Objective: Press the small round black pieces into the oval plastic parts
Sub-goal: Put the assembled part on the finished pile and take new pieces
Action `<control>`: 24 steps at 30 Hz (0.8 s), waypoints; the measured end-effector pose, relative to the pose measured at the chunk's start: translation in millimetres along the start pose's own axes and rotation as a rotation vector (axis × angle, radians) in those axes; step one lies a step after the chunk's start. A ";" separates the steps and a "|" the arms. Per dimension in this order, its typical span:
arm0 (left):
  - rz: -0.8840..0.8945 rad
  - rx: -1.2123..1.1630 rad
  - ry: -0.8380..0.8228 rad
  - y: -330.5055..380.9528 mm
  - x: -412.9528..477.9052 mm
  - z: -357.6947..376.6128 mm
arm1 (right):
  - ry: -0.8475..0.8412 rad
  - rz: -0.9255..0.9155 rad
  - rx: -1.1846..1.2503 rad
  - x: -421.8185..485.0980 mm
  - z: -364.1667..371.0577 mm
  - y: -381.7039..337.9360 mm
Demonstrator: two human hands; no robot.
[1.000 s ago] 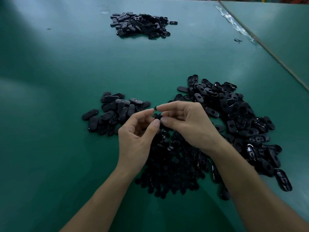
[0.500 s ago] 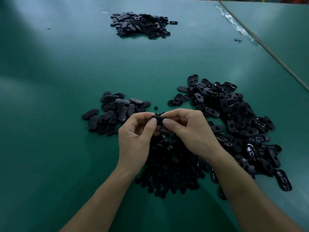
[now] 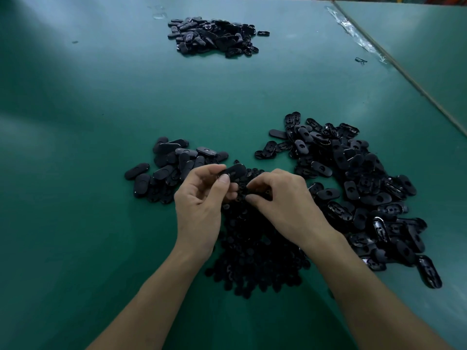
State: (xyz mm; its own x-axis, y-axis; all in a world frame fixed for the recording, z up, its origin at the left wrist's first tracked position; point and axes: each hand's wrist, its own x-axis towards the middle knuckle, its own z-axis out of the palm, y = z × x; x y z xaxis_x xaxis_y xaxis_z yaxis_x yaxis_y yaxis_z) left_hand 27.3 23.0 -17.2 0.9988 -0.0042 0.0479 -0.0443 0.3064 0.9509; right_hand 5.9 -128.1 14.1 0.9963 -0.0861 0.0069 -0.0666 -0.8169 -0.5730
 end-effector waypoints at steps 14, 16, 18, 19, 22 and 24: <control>0.035 0.096 0.020 -1.5 -2.7 1.1 | 0.123 -0.036 0.194 -3.5 -6.8 -7.6; 0.035 0.106 0.016 -1.1 -3.0 1.0 | 0.157 -0.047 0.233 -2.8 -8.8 -8.7; 0.037 0.115 0.015 -0.6 -3.0 1.1 | 0.165 -0.059 0.252 -1.3 -10.0 -8.6; 0.039 0.117 0.016 -0.2 -3.0 1.2 | 0.165 -0.064 0.263 -0.8 -10.5 -8.5; 0.041 0.122 0.015 0.6 -3.0 1.5 | 0.179 -0.051 0.331 -0.7 -12.4 -8.0; 0.040 0.122 0.016 1.0 -2.8 1.6 | 0.193 -0.037 0.364 -1.0 -12.5 -7.3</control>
State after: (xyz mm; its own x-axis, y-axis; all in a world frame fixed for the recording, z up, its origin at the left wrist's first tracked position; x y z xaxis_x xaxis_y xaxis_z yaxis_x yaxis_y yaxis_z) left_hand 24.4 21.8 -15.9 0.9964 0.0209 0.0824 -0.0848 0.1880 0.9785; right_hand 4.7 -129.2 28.5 0.9668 -0.1937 0.1667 0.0277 -0.5692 -0.8218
